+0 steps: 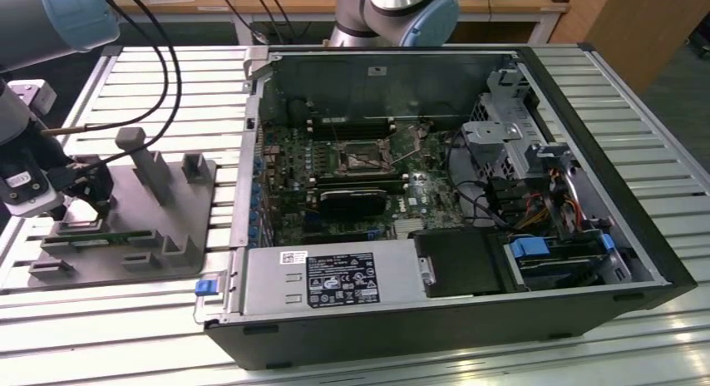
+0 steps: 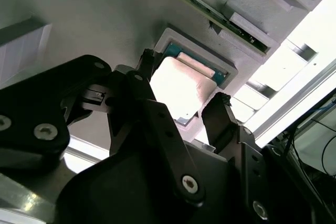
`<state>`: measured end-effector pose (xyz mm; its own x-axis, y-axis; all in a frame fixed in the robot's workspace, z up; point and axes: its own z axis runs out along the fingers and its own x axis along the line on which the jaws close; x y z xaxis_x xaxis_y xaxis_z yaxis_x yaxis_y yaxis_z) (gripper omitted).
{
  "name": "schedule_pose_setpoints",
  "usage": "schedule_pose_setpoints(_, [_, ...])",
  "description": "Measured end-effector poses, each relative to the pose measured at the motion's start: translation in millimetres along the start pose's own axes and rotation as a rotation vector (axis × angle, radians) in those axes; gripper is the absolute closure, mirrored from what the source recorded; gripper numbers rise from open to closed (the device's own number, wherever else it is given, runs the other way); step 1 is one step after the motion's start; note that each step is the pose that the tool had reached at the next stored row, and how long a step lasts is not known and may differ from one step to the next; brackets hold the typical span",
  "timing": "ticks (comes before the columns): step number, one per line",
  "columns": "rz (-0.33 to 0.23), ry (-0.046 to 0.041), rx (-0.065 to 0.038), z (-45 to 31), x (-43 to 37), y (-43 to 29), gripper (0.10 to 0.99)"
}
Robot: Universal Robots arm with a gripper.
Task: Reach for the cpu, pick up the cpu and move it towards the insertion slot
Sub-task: 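Pick up the cpu and move it towards the insertion slot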
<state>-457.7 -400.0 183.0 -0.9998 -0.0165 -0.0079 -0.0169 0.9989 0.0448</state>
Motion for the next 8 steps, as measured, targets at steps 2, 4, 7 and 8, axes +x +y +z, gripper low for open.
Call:
schedule_pose_setpoints(2, [0.0,0.0,0.0,0.0,0.0,0.0,0.439])
schedule_pose_setpoints(4, [0.0,0.0001,0.0,0.0,0.0,0.0,0.439])
schedule_pose_setpoints(7, [0.0,0.0002,0.0,0.0,0.0,0.0,0.455])
schedule_pose_setpoints(8, [0.0,0.0002,0.0,0.0,0.0,0.0,0.518])
